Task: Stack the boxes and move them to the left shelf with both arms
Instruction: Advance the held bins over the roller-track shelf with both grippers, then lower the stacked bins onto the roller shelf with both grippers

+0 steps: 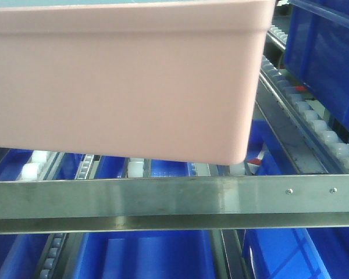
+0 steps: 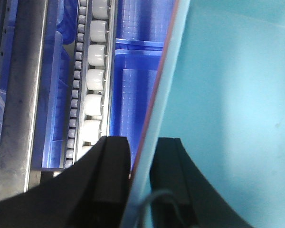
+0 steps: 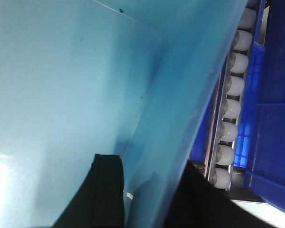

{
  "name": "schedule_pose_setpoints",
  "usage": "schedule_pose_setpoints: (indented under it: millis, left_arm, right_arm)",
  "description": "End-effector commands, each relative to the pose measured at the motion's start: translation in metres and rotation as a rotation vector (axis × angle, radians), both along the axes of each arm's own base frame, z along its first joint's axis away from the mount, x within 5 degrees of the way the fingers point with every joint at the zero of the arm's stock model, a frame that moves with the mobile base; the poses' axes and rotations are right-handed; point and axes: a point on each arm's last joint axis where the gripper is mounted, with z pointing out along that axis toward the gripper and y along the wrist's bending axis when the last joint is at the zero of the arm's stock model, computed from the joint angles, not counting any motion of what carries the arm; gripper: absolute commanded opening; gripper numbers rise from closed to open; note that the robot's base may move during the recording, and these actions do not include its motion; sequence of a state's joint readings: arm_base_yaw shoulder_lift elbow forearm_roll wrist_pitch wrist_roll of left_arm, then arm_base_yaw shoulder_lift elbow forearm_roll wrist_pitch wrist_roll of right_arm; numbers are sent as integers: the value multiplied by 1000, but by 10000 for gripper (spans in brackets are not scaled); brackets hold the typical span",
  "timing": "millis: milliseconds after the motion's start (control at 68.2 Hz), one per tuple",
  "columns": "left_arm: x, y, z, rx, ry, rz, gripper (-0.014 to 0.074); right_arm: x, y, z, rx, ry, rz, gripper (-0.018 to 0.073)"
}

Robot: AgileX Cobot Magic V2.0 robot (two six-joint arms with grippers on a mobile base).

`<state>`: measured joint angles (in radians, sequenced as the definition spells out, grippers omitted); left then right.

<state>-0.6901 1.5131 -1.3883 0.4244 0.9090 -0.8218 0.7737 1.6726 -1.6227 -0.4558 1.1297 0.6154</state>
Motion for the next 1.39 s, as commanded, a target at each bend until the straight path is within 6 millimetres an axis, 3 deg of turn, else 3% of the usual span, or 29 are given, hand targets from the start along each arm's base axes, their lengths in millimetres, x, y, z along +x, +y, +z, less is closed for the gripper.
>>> schedule_pose_setpoints:
  millis: [0, 323, 748, 1085, 1232, 1379]
  left_arm:
    - [-9, -21, 43, -262, -197, -125, -3]
    - [-5, -25, 40, -259, -212, -144, -3]
    - [15, -28, 38, -228, -343, -191, -3]
    - [45, 5, 50, -295, -483, -128, -3]
    - [57, 4, 46, -326, -530, -146, -3]
    - [69, -4, 28, -318, -504, -158, -3]
  right_arm:
    - [-6, 19, 36, 253, -167, 114, 36]
    - [-6, 18, 35, 186, -178, 180, 36]
    - [2, 24, 46, 246, -313, 267, 36]
    - [42, 16, 43, 302, -415, 235, 36]
    - [64, 28, 31, 311, -433, 240, 36]
    - [82, 41, 24, 294, -446, 255, 36]
